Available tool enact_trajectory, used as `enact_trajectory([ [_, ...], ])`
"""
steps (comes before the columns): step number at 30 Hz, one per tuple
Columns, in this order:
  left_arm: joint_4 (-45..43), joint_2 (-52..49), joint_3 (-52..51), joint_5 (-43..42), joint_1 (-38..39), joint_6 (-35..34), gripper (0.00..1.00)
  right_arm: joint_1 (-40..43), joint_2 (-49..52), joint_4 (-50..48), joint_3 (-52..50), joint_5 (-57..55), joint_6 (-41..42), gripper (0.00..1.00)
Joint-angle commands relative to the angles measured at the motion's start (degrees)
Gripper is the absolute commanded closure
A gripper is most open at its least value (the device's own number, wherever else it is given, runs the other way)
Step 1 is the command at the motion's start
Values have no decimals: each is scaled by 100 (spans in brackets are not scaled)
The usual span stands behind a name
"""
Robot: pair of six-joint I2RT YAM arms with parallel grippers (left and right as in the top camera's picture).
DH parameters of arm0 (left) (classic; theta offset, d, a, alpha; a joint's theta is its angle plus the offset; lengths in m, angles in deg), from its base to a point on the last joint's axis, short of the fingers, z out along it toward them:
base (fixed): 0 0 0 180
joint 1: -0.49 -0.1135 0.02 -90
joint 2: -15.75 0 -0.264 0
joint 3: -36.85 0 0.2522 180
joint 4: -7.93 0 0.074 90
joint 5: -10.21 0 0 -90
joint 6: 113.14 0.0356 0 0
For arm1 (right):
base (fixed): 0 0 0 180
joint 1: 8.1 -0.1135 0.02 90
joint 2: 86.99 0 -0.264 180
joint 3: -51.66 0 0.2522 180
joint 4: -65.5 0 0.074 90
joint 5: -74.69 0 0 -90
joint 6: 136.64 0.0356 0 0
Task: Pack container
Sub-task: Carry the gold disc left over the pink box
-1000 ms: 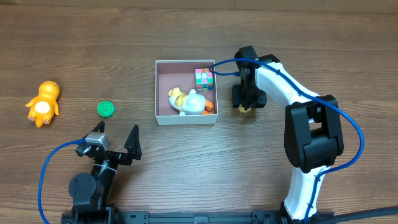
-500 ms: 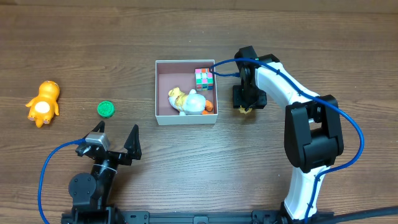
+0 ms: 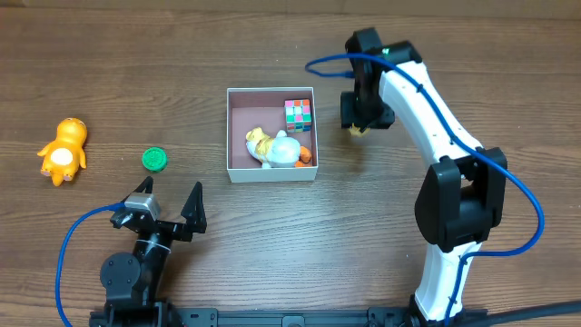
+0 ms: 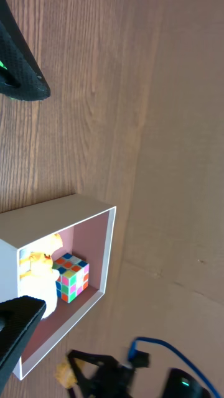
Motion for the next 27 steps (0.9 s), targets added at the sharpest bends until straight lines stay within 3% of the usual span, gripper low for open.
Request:
enact_trajectory([
  [1,-4,48,-7,-144,-26,-55,0,-149,-17,293,748,9,22,61],
  [7,-4,48,-7,-144,-26,-55,0,-549,-17,686,1370,13,22,61],
  [27,-4,48,-7,-144,-26,-55,0,-1801,-15,345,1377,9,24,60],
])
